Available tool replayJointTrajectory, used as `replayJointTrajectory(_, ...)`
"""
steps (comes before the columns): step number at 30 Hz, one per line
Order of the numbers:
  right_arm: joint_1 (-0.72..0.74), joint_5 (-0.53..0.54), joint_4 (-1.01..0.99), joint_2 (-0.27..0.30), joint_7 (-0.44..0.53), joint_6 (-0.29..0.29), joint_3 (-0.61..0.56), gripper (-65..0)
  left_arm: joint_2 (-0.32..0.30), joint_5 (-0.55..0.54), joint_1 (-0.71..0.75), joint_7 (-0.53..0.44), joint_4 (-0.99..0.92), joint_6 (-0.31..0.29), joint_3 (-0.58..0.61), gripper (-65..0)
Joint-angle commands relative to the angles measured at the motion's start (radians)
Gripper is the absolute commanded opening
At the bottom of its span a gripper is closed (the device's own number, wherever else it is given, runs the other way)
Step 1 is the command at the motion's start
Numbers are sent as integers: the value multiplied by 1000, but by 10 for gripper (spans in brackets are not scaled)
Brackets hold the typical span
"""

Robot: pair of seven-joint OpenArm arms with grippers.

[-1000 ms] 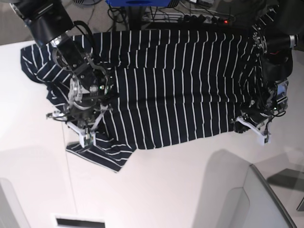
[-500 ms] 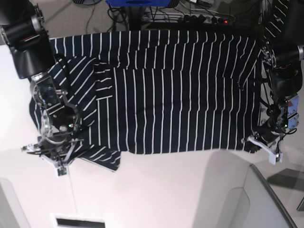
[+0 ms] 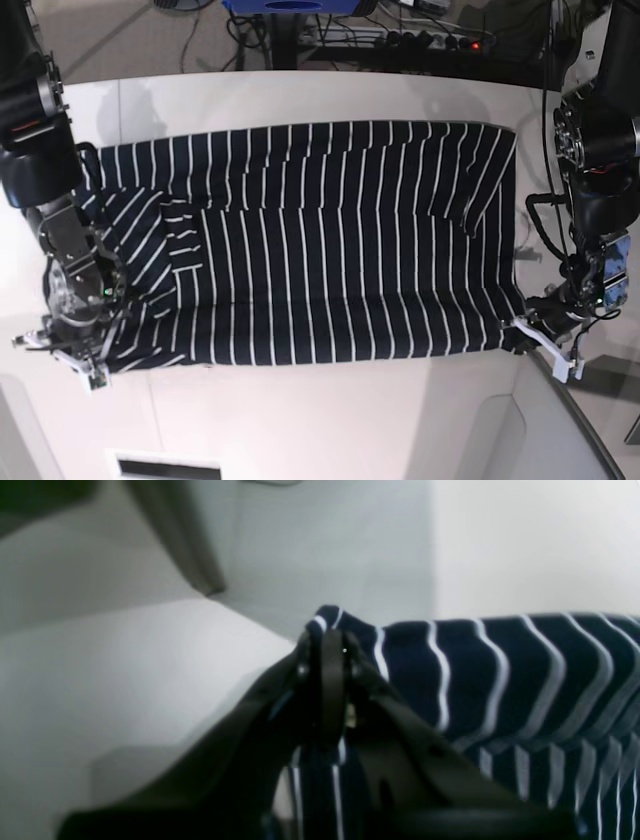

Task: Layout the t-shirt on the table in an organized manner, then fold the t-shirt properly
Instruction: 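Hold the shirt with both grippers and pull the folded sides taut, then fold the shirt sides inward with both grippers into a long strip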

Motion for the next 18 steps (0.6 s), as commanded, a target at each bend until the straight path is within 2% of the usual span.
replayJointTrajectory(1,34,-19,11,11,27,-18,2,-650,-16,-13,-32,-19,15,7,3,-650)
replayJointTrajectory(6,31,-19,5,11,27,-16,0,-650,16,-18,-29,-15,15,7,11,-650)
replayJointTrajectory(9,31,-19,6,31,27,17,0,-650,24,-19,2,33,28,4,2,-650)
replayJointTrajectory(16,16,-19,6,63,19,24,7,-650,50,-21,195,188,374,4,-3,-650)
replayJointTrajectory(18,5,-19,8,68,19,24,8,-650,53,-21,255,231,470,6,-43,-650)
